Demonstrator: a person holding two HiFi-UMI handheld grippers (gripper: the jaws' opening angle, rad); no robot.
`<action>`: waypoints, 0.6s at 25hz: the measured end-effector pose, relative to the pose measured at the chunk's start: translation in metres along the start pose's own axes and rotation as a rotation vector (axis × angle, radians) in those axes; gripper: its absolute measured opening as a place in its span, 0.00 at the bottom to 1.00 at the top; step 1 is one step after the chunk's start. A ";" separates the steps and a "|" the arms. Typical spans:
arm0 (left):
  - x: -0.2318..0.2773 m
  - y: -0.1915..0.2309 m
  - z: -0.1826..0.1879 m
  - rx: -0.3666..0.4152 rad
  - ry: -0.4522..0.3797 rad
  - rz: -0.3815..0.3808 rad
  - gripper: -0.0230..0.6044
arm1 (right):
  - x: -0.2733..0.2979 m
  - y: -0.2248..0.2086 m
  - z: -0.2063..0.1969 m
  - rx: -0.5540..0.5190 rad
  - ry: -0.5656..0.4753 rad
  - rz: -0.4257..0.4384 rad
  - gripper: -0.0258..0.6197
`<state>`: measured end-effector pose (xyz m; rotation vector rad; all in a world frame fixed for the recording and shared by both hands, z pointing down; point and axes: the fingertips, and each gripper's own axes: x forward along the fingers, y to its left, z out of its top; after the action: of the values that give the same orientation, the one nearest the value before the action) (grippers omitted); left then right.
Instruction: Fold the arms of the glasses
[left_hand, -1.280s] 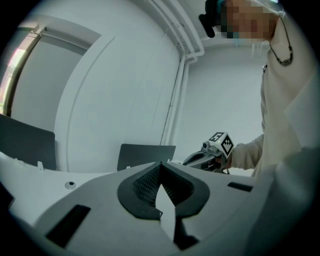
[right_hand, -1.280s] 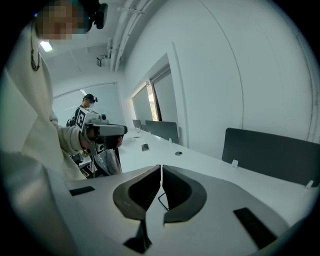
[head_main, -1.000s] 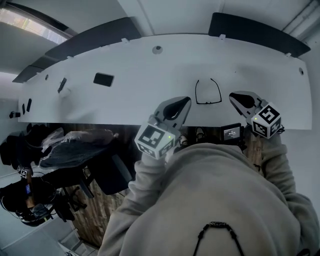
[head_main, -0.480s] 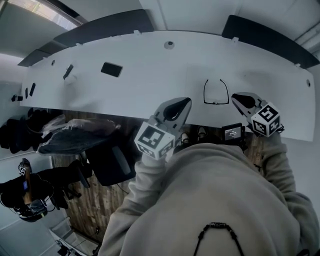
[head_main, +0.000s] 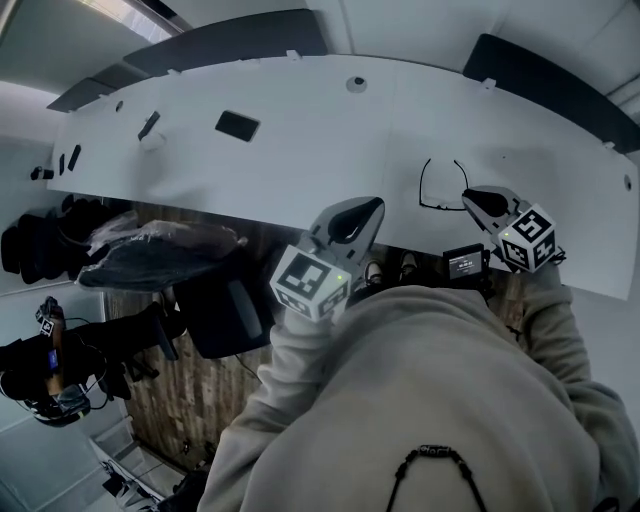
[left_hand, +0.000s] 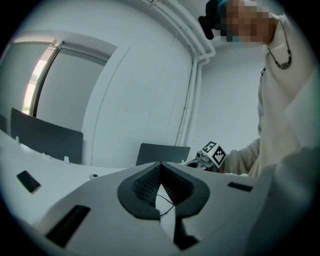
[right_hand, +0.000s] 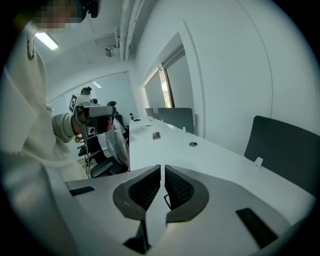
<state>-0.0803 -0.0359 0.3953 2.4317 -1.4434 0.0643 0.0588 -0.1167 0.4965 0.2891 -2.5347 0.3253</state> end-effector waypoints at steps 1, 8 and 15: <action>-0.002 0.002 -0.001 -0.001 0.000 0.008 0.04 | 0.002 0.000 -0.001 -0.001 0.003 0.006 0.08; -0.014 0.006 -0.003 -0.019 -0.003 0.055 0.04 | 0.018 -0.009 -0.016 -0.022 0.053 0.018 0.08; -0.030 0.017 -0.009 -0.048 -0.005 0.122 0.04 | 0.037 -0.026 -0.046 -0.045 0.145 0.030 0.08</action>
<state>-0.1081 -0.0156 0.4018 2.3061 -1.5763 0.0499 0.0596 -0.1332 0.5591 0.2025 -2.4020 0.2895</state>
